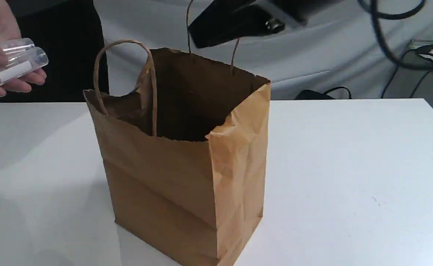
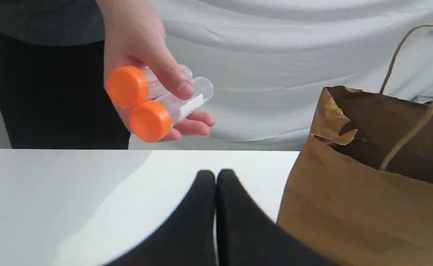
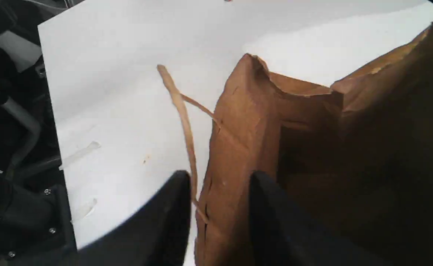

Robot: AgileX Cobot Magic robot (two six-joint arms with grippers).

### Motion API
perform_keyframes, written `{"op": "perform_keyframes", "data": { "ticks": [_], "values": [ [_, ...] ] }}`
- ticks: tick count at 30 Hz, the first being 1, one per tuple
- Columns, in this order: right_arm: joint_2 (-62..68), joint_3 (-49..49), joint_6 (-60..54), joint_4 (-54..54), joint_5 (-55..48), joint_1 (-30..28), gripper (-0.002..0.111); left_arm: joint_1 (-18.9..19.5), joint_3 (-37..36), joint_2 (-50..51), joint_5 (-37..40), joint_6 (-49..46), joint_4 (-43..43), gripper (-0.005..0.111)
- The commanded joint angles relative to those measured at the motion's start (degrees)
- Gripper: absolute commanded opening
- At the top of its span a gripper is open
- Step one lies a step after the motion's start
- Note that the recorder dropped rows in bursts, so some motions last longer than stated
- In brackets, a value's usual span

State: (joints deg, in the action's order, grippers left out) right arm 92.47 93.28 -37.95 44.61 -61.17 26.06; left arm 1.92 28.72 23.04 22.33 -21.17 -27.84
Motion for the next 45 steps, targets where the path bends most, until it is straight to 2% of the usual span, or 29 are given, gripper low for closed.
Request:
{"op": "perform_keyframes", "data": {
  "ticks": [1, 4, 6, 12, 21, 24, 28, 29, 32, 36, 38, 45],
  "values": [
    [0.6, 0.6, -1.4, 1.0, 1.0, 1.7, 0.041, 0.1, 0.3, 0.4, -0.9, -0.3, -0.3, 0.000],
    [0.6, 0.6, -1.7, 1.1, 3.4, 3.4, 0.054, 0.1, 0.3, 0.4, -1.1, -0.3, -0.3, 0.000],
    [0.6, 0.6, -1.7, 1.1, 5.9, 4.6, 0.057, 0.1, 0.3, 0.4, -1.3, -0.3, -0.3, 0.000],
    [1.1, 0.6, -1.7, -2.3, 13.6, 7.8, 0.057, 0.1, 0.3, 0.4, -1.5, -0.3, -0.3, 0.000],
    [5.0, 0.6, -1.7, -3.1, 13.4, 8.7, 0.055, 0.1, 0.3, 0.4, -1.6, -0.3, -0.3, 0.000],
    [5.2, 0.6, -1.7, -3.3, 13.4, 8.7, 0.043, 0.1, 0.3, 0.4, -1.6, -0.3, -0.3, 0.000],
    [5.2, 0.6, -1.7, -3.5, 12.5, 8.7, 0.004, 0.1, 0.3, 0.4, -1.9, -0.3, -0.3, 0.000],
    [5.2, 0.6, -1.8, -3.8, 12.5, 8.7, 0.000, 0.1, 0.3, 0.4, -2.2, -0.3, -0.3, 0.000],
    [5.2, 0.6, -1.8, -4.3, 12.3, 8.7, 0.000, 0.1, 1.2, 0.7, -3.7, 0.1, -1.8, 0.000],
    [5.2, 0.6, -1.8, -5.3, 12.2, 8.7, 0.000, 0.1, 7.8, 5.1, 0.2, -0.5, -1.9, 0.000],
    [5.2, 0.6, -1.8, -5.3, 12.1, 8.7, 0.000, 0.1, 13.8, 10.3, 4.9, -3.4, -1.8, 0.000],
    [5.2, 0.6, -1.8, -5.8, 11.0, 8.7, 0.000, 0.1, 34.1, 28.4, 11.8, -7.8, -1.8, 0.000]
  ]
}}
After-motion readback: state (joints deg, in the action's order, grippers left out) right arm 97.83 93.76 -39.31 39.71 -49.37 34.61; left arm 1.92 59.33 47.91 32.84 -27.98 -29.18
